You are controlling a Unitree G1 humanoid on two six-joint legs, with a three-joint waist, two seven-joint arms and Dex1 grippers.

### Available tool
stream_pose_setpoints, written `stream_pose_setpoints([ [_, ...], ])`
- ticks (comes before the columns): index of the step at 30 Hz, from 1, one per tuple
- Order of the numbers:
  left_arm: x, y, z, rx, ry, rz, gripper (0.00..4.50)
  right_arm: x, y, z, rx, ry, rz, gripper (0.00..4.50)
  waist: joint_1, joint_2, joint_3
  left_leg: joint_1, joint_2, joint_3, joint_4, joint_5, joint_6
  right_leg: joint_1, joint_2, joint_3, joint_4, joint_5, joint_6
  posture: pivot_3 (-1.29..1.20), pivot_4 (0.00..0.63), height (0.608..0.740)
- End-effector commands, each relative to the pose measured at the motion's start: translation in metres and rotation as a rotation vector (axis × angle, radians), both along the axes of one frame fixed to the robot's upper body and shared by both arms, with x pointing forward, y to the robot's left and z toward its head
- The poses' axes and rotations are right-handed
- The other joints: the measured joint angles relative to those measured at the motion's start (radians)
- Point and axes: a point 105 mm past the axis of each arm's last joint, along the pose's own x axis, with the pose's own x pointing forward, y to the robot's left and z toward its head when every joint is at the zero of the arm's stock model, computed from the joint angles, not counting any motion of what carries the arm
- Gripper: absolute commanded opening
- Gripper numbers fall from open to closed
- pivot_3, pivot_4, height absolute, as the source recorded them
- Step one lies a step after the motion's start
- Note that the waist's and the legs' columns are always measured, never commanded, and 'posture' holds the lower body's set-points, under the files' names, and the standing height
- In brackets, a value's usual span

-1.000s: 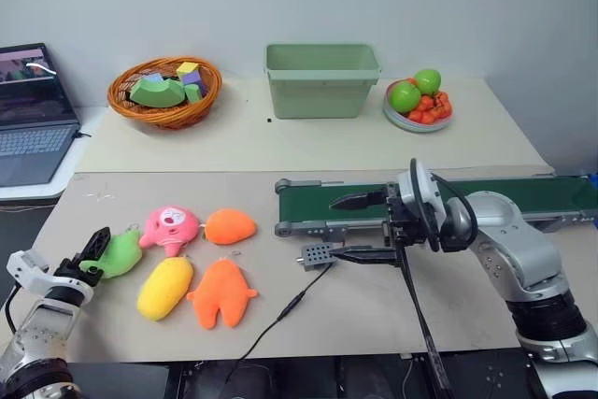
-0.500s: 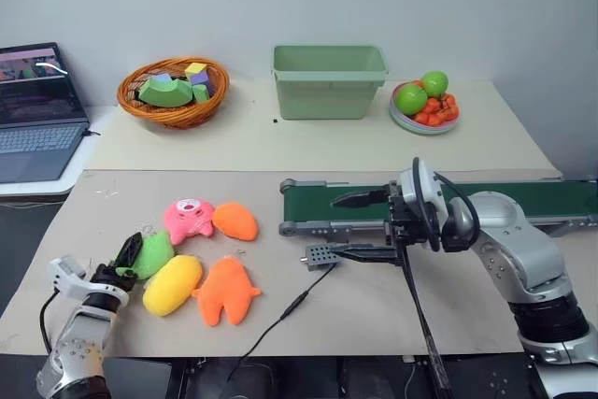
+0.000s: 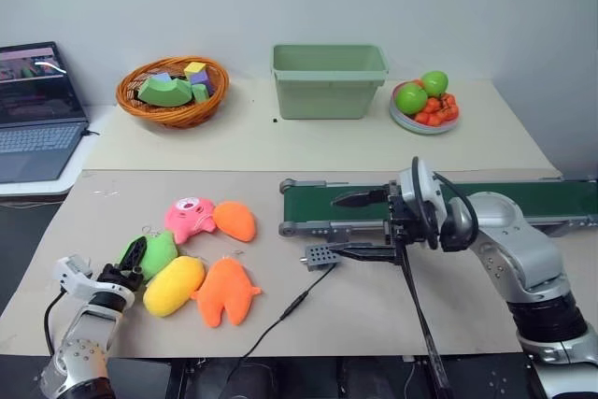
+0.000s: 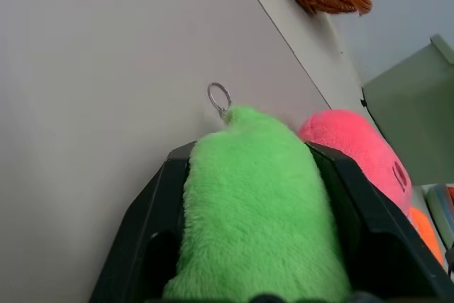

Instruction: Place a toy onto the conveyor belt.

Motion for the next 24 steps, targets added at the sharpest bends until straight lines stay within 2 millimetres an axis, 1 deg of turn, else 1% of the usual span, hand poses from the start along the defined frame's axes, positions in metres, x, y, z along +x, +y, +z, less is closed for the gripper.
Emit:
stream_pose_setpoints([
  [1, -0.006, 0.016, 0.042, 0.043, -0.123, 0.077, 2.31, 0.002, 0.0, 0.009, 0.016, -0.047, -0.006, 4.5, -0.001, 0.0, 0.0, 0.0, 0.0, 0.0, 0.0, 0.0, 0.0, 0.0, 0.0, 0.0, 0.0, 0.0, 0.0, 0.0, 0.15, 0.728],
  [2, -0.008, 0.017, 0.049, 0.046, -0.137, 0.088, 2.31, 0.003, 0.0, 0.009, 0.017, -0.048, -0.008, 4.5, -0.002, 0.0, 0.0, 0.0, 0.0, 0.0, 0.0, 0.0, 0.0, 0.0, 0.0, 0.0, 0.0, 0.0, 0.0, 0.0, 0.15, 0.728],
  [4, -0.01, 0.014, 0.054, 0.052, -0.144, 0.083, 2.31, 0.004, 0.0, 0.009, 0.02, -0.048, -0.006, 4.5, -0.002, 0.0, 0.0, 0.0, 0.0, 0.0, 0.0, 0.0, 0.0, 0.0, 0.0, 0.0, 0.0, 0.0, 0.0, 0.0, 0.15, 0.728],
  [9, -0.013, 0.01, 0.053, 0.084, -0.117, 0.082, 2.31, 0.006, 0.002, 0.008, 0.023, -0.048, -0.001, 4.5, -0.002, 0.0, 0.0, 0.0, 0.0, 0.0, 0.0, 0.0, 0.0, 0.0, 0.0, 0.0, 0.0, 0.0, 0.0, 0.0, 0.15, 0.728],
  [11, -0.013, 0.012, 0.066, 0.151, -0.129, 0.095, 2.31, 0.007, 0.002, 0.008, 0.024, -0.048, -0.001, 4.5, -0.001, -0.001, 0.0, 0.0, 0.0, 0.0, 0.0, 0.0, 0.0, 0.0, 0.0, 0.0, 0.0, 0.0, 0.0, 0.0, 0.15, 0.728],
  [12, -0.01, 0.013, 0.078, 0.237, -0.122, 0.098, 2.31, 0.007, 0.002, 0.008, 0.024, -0.048, -0.001, 4.5, -0.001, -0.001, 0.001, 0.0, 0.0, 0.0, 0.0, 0.0, 0.0, 0.0, 0.0, 0.0, 0.0, 0.0, 0.0, 0.0, 0.15, 0.728],
  [14, -0.001, 0.013, 0.107, 0.446, -0.106, 0.112, 2.31, 0.007, 0.003, 0.007, 0.027, -0.046, -0.001, 4.5, 0.001, -0.003, 0.001, 0.0, 0.0, 0.0, 0.0, 0.0, 0.0, 0.0, 0.0, 0.0, 0.0, 0.0, 0.0, 0.0, 0.15, 0.728],
  [16, 0.005, 0.011, 0.126, 0.553, -0.12, 0.119, 2.31, 0.008, 0.004, 0.006, 0.028, -0.044, -0.001, 4.5, 0.003, -0.004, 0.002, 0.0, 0.0, -0.001, 0.0, 0.001, -0.001, 0.0, 0.001, 0.0, 0.0, 0.0, 0.0, 0.0, 0.15, 0.728],
  [17, 0.009, 0.005, 0.144, 0.626, -0.155, 0.103, 2.31, 0.008, 0.004, 0.005, 0.029, -0.042, -0.001, 4.5, 0.004, -0.003, 0.002, 0.0, 0.0, -0.001, 0.0, 0.001, -0.001, 0.0, 0.001, 0.0, 0.0, 0.0, -0.001, 0.0, 0.15, 0.728],
  [19, 0.024, -0.018, 0.195, 0.861, -0.241, 0.059, 2.31, 0.009, 0.004, 0.002, 0.028, -0.038, -0.009, 4.5, 0.006, -0.004, 0.002, 0.0, 0.0, -0.001, 0.0, 0.001, -0.001, 0.001, 0.001, 0.0, -0.001, 0.0, -0.001, 0.0, 0.15, 0.728],
  [20, 0.029, -0.029, 0.212, 0.945, -0.273, 0.044, 2.31, 0.009, 0.004, 0.001, 0.03, -0.036, -0.014, 4.5, 0.006, -0.004, 0.002, -0.001, 0.0, -0.001, 0.0, 0.001, -0.001, 0.0, 0.001, 0.0, -0.001, 0.0, -0.001, 0.0, 0.15, 0.728],
  [21, 0.033, -0.039, 0.223, 1.011, -0.293, 0.025, 2.31, 0.01, 0.004, 0.001, 0.033, -0.036, -0.019, 4.5, 0.005, -0.004, 0.002, -0.002, 0.0, -0.001, 0.0, 0.001, -0.001, 0.0, 0.001, -0.001, -0.001, 0.0, -0.001, 0.0, 0.15, 0.728],
  [22, 0.04, -0.053, 0.229, 1.104, -0.307, -0.016, 2.31, 0.01, 0.004, 0.0, 0.036, -0.036, -0.025, 4.5, 0.003, -0.004, 0.002, -0.002, -0.001, -0.001, 0.0, 0.001, -0.001, 0.0, 0.001, -0.001, -0.001, 0.0, -0.001, 0.0, 0.15, 0.728],
  [24, 0.053, -0.081, 0.233, 1.304, -0.317, -0.09, 2.31, 0.01, 0.004, 0.0, 0.043, -0.036, -0.034, 4.5, -0.001, -0.003, 0.002, -0.002, -0.001, -0.001, 0.0, 0.001, -0.001, -0.001, 0.001, 0.0, -0.001, 0.0, 0.0, 0.0, 0.15, 0.728],
])
